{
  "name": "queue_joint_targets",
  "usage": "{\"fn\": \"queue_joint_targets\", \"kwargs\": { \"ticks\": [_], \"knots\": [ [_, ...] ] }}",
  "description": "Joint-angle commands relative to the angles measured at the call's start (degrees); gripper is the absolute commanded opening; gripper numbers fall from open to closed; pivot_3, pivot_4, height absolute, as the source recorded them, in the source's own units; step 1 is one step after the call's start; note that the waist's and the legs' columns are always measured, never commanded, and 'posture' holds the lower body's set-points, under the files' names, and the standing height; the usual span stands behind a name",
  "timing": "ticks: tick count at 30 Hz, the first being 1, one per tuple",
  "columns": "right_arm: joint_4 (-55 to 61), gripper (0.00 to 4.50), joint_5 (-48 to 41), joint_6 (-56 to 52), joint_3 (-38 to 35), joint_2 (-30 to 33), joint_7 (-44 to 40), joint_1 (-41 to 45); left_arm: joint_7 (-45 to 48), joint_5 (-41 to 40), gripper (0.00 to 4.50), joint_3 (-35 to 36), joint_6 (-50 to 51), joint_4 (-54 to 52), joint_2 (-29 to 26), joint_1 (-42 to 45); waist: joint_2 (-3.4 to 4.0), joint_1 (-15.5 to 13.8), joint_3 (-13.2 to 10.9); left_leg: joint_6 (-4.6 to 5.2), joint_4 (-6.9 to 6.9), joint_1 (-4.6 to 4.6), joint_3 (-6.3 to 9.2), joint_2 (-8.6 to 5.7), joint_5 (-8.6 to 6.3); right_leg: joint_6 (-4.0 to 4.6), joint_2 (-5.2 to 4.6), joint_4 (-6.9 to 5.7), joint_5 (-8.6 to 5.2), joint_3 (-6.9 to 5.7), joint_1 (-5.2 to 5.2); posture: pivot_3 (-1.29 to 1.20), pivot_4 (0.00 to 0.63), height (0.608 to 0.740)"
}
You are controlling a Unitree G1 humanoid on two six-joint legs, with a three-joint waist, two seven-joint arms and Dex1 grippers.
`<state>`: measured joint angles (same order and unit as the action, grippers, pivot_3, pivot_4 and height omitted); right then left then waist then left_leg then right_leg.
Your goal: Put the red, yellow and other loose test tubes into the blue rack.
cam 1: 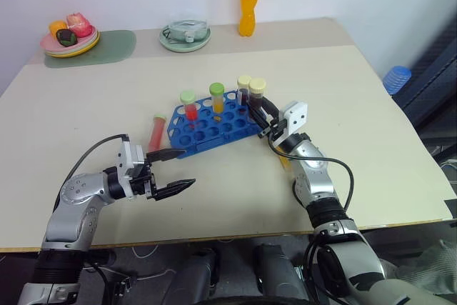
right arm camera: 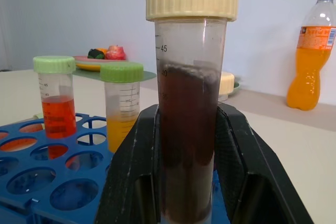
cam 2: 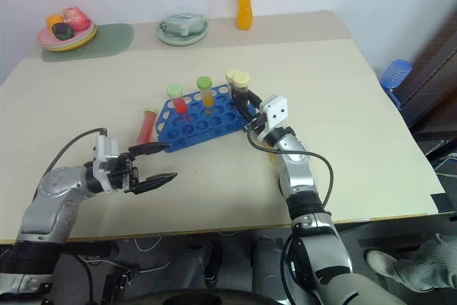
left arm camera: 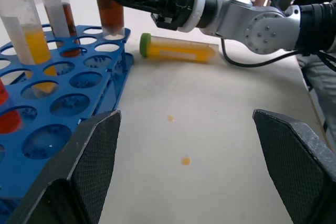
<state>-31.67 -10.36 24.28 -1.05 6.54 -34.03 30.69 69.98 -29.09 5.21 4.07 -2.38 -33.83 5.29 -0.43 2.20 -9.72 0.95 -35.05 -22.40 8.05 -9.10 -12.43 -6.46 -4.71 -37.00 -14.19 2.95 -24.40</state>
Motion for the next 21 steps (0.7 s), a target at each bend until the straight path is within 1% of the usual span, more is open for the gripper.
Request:
{"fn": "queue_joint_targets", "kwargs": {
  "ticks": [1,9,11,12,13,16,17,21],
  "knots": [
    [2.41,0.85,-1.14,-0.02,-0.07,-0.11,-0.66,-0.71,0.58,-0.47,4.14,0.92,-0.94,-0.8,-0.75,-0.28,0.0,0.0,0.0,0.0,0.0,0.0,0.0,0.0,0.0,0.0,0.0,0.0,0.0,0.0,0.01,0.0,0.15,0.74],
    [3.36,0.85,-5.28,-3.74,-0.17,-0.89,-4.66,-1.31,-0.66,-0.07,4.14,0.06,0.01,-2.3,-0.27,-0.24,0.0,0.0,0.0,0.0,0.01,0.0,0.0,0.0,0.0,0.0,-0.01,0.01,0.0,0.0,0.02,0.0,0.15,0.74],
    [3.62,1.83,-6.66,-5.16,-0.17,-1.06,-6.12,-1.4,-1.11,-0.05,4.14,-0.12,0.33,-2.93,-0.23,-0.42,0.0,0.07,0.0,0.0,0.03,0.0,0.0,0.0,0.0,0.0,-0.01,0.01,0.0,0.0,0.03,0.0,0.15,0.74],
    [3.59,2.22,-6.76,-5.33,-0.2,-1.08,-6.31,-1.4,-1.32,-0.08,4.14,-0.16,0.52,-3.25,-0.23,-0.49,0.0,0.15,0.0,0.0,0.04,0.0,0.0,0.01,0.0,0.0,-0.01,0.01,0.0,0.0,0.05,0.0,0.15,0.74],
    [3.43,2.72,-6.7,-5.3,-0.31,-1.13,-6.29,-1.35,-1.53,-0.11,4.14,-0.19,0.73,-3.56,-0.24,-0.54,0.0,0.19,0.0,0.0,0.05,0.0,0.0,0.01,0.0,0.01,-0.01,0.01,-0.01,0.0,0.05,0.0,0.15,0.74],
    [2.12,4.23,-4.84,-3.77,-0.89,-1.26,-3.72,-0.89,-2.51,-0.35,4.14,-0.31,1.78,-5.0,-0.37,-0.54,0.0,0.18,0.0,0.0,0.07,-0.01,0.0,0.03,0.0,0.02,0.0,0.0,-0.01,0.0,0.05,0.0,0.15,0.74],
    [1.88,4.42,-3.87,-2.92,-0.79,-0.99,-3.07,-0.77,-2.95,-0.46,4.14,-0.32,2.32,-5.69,-0.45,-0.51,0.0,0.13,0.0,-0.01,0.06,-0.01,0.0,0.03,-0.01,0.02,0.0,0.0,-0.01,0.0,0.04,0.0,0.15,0.74],
    [2.37,4.42,-2.01,-1.67,-0.92,0.13,-1.35,-0.53,-4.19,-0.8,4.14,-0.2,4.12,-7.69,-0.69,-0.45,0.0,-0.09,0.0,-0.01,0.04,-0.01,0.0,0.02,-0.01,0.02,-0.01,0.02,-0.02,0.0,0.03,0.0,0.15,0.74]
  ]
}}
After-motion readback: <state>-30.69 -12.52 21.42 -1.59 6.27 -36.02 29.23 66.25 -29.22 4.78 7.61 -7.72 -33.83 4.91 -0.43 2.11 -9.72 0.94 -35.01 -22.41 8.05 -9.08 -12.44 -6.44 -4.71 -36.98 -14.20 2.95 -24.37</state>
